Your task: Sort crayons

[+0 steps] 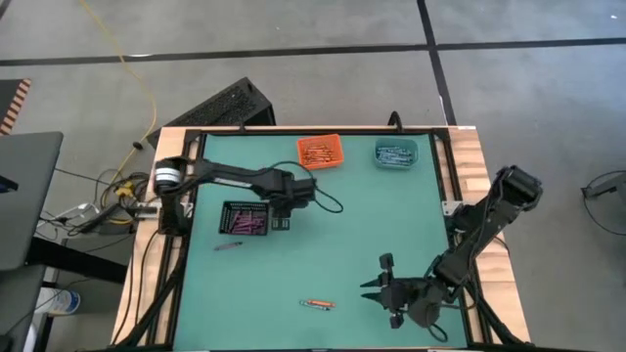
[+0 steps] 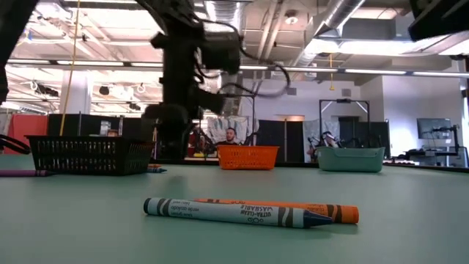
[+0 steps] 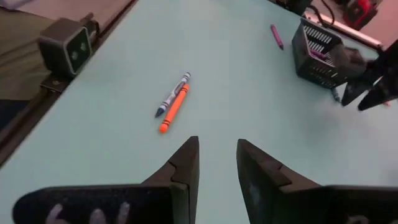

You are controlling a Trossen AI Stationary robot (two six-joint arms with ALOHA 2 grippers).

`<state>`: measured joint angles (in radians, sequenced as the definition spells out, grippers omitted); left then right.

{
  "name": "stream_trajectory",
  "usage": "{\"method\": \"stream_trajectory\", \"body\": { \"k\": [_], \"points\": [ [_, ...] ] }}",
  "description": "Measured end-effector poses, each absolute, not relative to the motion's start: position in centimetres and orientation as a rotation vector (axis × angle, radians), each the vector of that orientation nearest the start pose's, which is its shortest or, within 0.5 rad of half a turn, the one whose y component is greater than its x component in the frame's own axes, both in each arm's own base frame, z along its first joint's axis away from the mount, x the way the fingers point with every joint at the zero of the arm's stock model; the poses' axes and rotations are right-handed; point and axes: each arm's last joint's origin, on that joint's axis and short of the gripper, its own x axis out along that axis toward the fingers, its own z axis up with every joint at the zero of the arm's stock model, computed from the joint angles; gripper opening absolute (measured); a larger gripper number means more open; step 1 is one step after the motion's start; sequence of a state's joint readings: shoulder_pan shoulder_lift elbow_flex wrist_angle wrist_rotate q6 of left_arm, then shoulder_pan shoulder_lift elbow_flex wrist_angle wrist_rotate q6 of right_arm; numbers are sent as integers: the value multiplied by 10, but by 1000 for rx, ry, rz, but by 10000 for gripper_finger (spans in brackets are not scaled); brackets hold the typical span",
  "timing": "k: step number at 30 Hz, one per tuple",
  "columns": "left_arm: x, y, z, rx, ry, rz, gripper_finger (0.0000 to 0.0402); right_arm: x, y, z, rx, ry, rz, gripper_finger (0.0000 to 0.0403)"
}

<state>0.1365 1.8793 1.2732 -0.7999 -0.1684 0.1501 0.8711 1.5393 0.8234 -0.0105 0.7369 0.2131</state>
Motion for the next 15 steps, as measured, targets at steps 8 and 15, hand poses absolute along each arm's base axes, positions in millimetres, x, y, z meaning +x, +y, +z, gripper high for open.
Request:
{"method": "stream_trajectory", "body": {
  "k": [8,15],
  "points": [
    [355,53,153,137,1620,117,141,211,219,187,-329,527,60,107],
    [349,54,152,172,1691,163,141,211,219,187,-334,526,62,107]
  ]
}}
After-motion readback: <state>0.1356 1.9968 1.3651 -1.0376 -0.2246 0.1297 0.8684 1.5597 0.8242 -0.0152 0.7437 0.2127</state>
